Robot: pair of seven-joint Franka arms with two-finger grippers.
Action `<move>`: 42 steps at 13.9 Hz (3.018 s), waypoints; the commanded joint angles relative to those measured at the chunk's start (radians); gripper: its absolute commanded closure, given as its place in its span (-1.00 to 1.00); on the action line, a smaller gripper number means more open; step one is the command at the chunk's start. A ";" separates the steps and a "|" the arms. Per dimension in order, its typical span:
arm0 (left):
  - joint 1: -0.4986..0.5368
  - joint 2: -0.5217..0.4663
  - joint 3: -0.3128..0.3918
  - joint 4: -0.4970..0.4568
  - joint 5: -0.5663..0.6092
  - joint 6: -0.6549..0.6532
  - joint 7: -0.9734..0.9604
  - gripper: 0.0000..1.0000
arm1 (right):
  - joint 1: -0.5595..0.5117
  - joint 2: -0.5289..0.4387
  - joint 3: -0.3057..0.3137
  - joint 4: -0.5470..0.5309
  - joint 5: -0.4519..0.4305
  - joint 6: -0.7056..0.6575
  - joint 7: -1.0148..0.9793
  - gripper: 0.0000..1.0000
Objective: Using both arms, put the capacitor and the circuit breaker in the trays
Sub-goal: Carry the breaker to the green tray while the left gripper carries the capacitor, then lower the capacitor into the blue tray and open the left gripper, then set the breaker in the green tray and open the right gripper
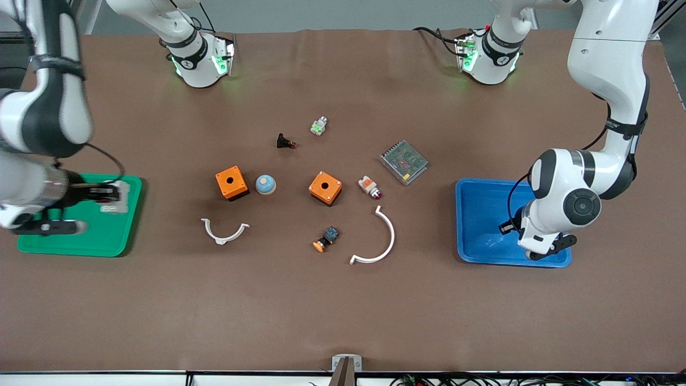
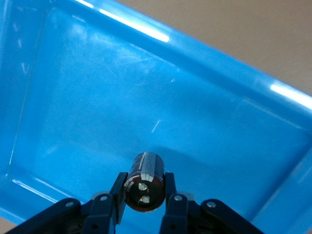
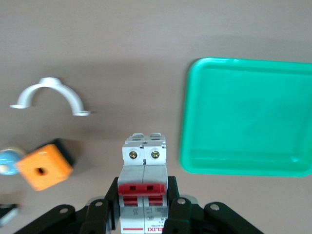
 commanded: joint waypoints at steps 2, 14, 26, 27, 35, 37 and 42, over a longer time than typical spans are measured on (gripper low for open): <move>0.051 -0.053 -0.016 -0.088 0.016 0.048 0.073 0.56 | -0.127 0.087 0.021 0.025 -0.012 0.052 -0.082 0.73; 0.041 -0.187 -0.029 0.158 0.004 -0.243 0.100 -1.00 | -0.302 0.275 0.025 -0.053 -0.024 0.372 -0.243 0.73; 0.048 -0.411 -0.033 0.442 0.015 -0.609 0.356 -1.00 | -0.328 0.338 0.028 -0.074 0.045 0.429 -0.277 0.67; 0.046 -0.421 -0.035 0.442 0.015 -0.624 0.356 -1.00 | -0.328 0.338 0.028 -0.074 0.048 0.429 -0.277 0.66; 0.040 -0.487 -0.033 0.444 0.015 -0.692 0.403 -1.00 | -0.311 0.280 0.025 -0.064 0.046 0.363 -0.271 -1.00; 0.040 -0.499 -0.027 0.432 0.002 -0.695 0.449 -1.00 | -0.297 0.235 0.025 -0.064 0.045 0.330 -0.268 -1.00; 0.038 -0.507 -0.033 0.429 -0.001 -0.747 0.451 -1.00 | -0.274 0.103 0.021 -0.064 0.033 0.224 -0.260 -0.99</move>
